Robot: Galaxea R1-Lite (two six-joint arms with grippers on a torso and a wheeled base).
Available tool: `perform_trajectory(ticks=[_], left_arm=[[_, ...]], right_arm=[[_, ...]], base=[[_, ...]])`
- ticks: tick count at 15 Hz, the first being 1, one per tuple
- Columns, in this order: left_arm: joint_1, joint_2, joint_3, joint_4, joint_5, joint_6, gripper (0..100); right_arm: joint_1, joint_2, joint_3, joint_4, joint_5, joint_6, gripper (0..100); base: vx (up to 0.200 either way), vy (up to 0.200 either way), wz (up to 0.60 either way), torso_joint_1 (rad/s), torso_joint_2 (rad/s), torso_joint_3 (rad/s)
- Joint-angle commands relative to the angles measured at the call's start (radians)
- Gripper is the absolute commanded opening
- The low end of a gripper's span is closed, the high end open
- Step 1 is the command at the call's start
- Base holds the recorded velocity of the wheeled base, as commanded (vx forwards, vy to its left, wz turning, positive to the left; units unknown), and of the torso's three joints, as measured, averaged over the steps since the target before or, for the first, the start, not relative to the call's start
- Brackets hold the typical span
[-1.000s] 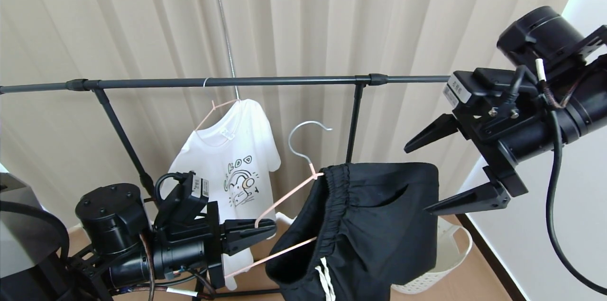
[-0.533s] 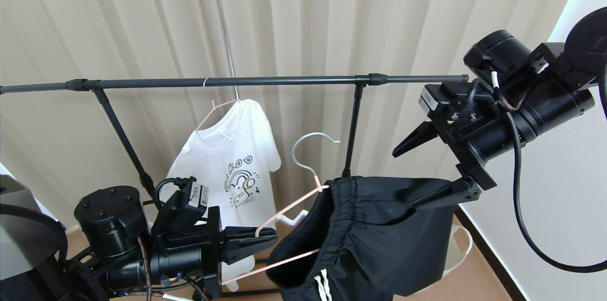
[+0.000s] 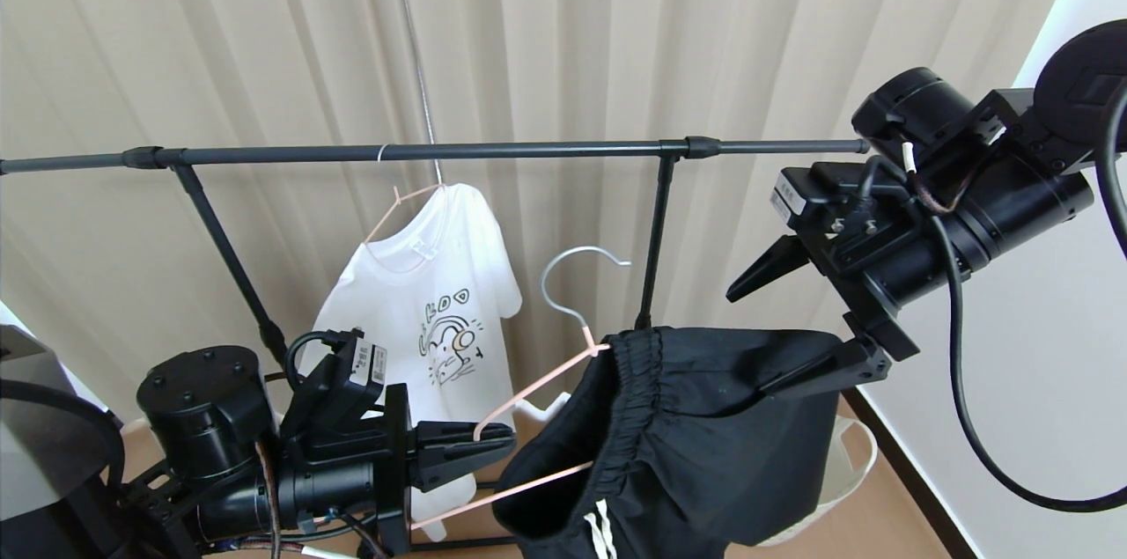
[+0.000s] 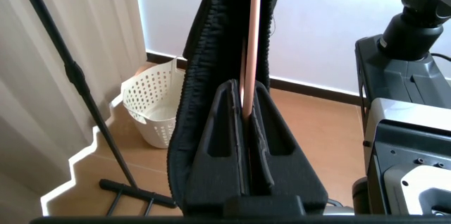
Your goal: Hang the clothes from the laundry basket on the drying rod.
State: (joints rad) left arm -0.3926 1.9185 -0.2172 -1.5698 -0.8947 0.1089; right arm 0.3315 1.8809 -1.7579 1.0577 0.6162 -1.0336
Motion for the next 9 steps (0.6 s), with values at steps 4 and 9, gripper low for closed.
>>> perform_trajectory(ticks=[4, 9], left_arm=[[0.000, -0.001, 0.001, -0.001, 0.002, 0.002, 0], [0.000, -0.007, 0.004, -0.001, 0.002, 0.000, 0]], right_arm=[[0.014, 0.009, 0.000, -0.002, -0.001, 0.000, 100], [0.037, -0.003, 0.035, -0.004, -0.001, 0.001, 100]], base=[[0.000, 0.000, 0.00, 0.000, 0.00, 0.000], [0.000, 0.000, 0.00, 0.000, 0.00, 0.000]])
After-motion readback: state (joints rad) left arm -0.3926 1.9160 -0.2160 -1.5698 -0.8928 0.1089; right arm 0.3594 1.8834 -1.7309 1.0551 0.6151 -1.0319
